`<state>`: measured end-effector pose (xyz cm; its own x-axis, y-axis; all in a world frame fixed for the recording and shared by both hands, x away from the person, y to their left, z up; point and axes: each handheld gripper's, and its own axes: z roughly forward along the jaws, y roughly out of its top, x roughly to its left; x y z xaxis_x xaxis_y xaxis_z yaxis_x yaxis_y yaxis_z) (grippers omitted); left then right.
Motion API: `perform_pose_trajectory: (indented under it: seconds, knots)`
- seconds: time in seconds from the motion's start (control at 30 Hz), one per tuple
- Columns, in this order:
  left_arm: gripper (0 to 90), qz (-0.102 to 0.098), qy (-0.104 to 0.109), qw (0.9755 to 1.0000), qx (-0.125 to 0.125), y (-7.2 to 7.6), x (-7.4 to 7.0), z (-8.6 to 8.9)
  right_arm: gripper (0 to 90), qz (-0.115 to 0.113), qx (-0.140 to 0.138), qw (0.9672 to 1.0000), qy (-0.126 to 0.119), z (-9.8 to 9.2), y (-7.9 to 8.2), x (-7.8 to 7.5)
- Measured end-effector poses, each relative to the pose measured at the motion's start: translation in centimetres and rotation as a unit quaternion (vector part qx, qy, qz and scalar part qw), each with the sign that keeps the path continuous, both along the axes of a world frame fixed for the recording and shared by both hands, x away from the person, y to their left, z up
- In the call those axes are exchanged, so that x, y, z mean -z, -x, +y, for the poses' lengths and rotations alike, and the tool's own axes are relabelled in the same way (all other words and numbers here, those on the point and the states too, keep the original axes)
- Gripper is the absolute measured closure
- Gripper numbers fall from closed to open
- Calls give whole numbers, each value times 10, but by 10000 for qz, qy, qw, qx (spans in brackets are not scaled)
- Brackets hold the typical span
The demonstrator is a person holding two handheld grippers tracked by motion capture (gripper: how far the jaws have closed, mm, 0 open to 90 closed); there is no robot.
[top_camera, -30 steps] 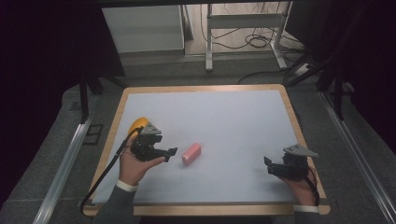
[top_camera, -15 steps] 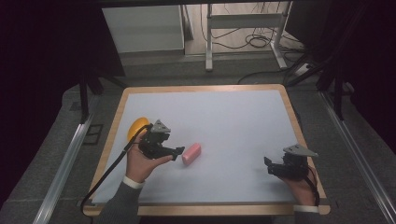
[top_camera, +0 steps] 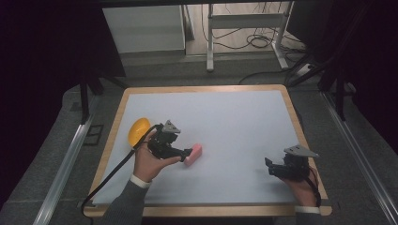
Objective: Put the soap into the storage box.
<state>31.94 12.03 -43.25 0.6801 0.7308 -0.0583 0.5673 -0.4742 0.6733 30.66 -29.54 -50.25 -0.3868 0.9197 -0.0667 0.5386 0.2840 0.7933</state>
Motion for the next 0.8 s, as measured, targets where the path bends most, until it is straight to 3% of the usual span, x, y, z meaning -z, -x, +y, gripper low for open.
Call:
perform_pose_trajectory:
  seconds: [0.33,0.8]
  knots:
    - [232,181,-282,9994,84,-8,7,-17,91,5,16,10000,3,0,0,0]
    - [247,487,-429,9979,46,-21,27,-28,91,20,0,10000,36,0,-1,2]
